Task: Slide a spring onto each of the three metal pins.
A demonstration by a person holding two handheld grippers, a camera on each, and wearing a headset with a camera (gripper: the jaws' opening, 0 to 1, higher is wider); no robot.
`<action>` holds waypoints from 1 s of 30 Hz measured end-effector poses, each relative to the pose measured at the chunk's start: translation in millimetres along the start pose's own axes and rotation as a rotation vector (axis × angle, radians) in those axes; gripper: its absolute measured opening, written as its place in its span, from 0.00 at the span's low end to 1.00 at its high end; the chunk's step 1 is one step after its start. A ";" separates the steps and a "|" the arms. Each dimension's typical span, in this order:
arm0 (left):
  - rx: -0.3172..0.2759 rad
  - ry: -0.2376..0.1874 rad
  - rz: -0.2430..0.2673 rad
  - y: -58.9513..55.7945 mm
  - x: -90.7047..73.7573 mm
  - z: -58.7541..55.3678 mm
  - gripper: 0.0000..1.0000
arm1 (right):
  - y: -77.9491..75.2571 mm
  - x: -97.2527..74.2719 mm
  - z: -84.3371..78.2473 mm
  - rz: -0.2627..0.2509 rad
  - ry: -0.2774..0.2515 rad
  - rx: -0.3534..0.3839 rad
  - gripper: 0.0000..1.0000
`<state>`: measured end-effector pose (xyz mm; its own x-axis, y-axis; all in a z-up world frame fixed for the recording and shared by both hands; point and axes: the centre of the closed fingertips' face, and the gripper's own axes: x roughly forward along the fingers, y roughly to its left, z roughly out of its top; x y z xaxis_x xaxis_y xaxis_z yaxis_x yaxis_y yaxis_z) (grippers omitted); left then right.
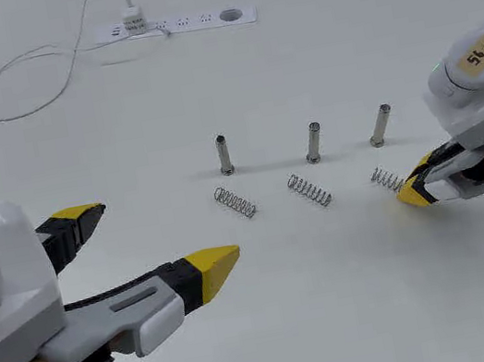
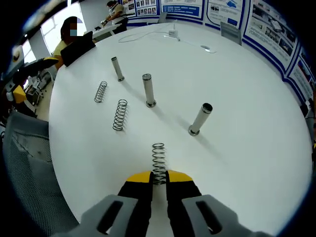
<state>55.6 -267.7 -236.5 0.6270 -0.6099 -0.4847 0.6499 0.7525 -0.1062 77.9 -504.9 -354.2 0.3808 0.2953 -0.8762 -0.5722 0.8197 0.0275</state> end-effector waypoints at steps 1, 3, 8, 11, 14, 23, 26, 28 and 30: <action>-0.001 0.000 -0.003 -0.5 0.2 -0.2 0.82 | 0.2 0.1 0.2 0.000 -0.005 -0.005 0.11; 0.001 0.001 -0.007 -1.5 0.5 -0.3 0.81 | 0.0 -0.3 0.3 -0.006 -0.012 -0.005 0.11; 0.004 0.003 -0.014 -3.4 1.3 0.5 0.80 | -1.0 -4.0 5.4 -0.020 -0.045 0.000 0.11; -0.005 -0.001 -0.022 -4.7 1.9 1.7 0.79 | -1.1 -8.0 10.6 -0.026 -0.070 0.006 0.11; -0.015 -0.005 -0.031 -5.9 2.6 3.2 0.78 | 1.1 -13.3 18.1 -0.020 -0.109 0.026 0.11; -0.064 -0.033 -0.079 -13.2 6.9 12.0 0.72 | 19.4 -29.9 46.3 0.041 -0.259 0.017 0.11; -0.065 -0.042 -0.100 -16.9 8.7 15.6 0.69 | 26.4 -35.6 55.6 0.055 -0.308 -0.009 0.11; -0.066 -0.046 -0.110 -18.6 10.3 18.3 0.68 | 30.9 -39.6 61.5 0.062 -0.339 -0.024 0.11; -0.066 -0.053 -0.121 -20.3 11.7 21.3 0.66 | 36.0 -43.8 68.6 0.071 -0.377 -0.052 0.11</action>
<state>58.9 -295.5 -221.5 0.5690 -0.7078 -0.4187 0.6934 0.6866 -0.2186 90.5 -454.7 -281.7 0.5736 0.5184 -0.6342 -0.6393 0.7674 0.0492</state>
